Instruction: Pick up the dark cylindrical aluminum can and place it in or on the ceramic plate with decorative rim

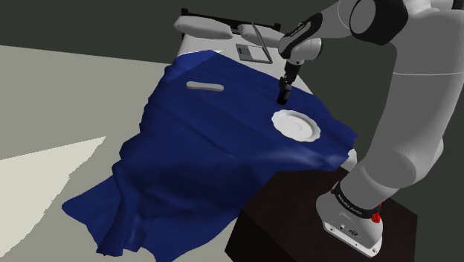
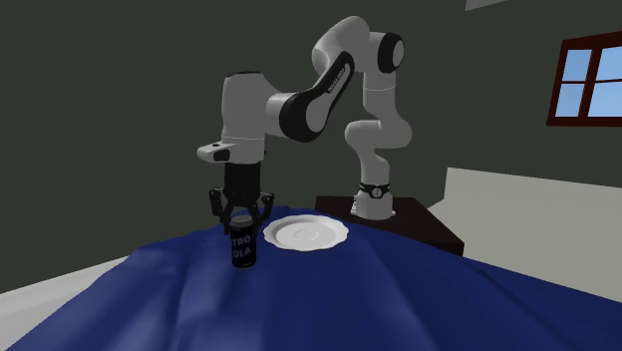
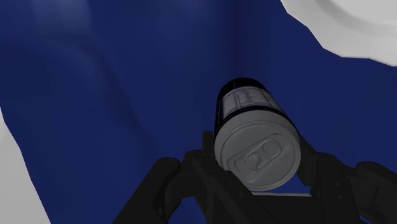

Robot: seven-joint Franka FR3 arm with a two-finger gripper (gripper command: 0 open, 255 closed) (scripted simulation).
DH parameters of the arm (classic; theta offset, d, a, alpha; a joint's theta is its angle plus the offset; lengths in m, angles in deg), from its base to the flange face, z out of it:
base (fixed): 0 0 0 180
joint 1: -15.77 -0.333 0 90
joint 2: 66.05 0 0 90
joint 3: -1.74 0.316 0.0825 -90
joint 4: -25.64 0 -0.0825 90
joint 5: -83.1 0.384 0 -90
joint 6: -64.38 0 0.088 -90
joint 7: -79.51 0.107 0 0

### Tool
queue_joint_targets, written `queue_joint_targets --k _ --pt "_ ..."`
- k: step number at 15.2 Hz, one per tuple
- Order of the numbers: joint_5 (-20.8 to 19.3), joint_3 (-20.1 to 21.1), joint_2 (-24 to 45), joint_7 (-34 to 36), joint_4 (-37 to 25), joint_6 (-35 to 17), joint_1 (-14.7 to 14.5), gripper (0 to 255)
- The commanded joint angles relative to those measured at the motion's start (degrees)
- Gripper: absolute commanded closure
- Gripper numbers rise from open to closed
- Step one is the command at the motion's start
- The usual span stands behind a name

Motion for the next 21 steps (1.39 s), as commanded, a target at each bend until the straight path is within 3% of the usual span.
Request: queue_joint_targets --k 1,19,21 --pt "-0.02 -0.03 0.04 0.0 0.06 -0.03 0.02 255" --pt "-3.95 -2.03 -6.69 2.09 -4.48 10.64 -1.48 255" --pt "-6.45 -2.76 -11.71 3.65 1.49 9.19 -3.12 255"
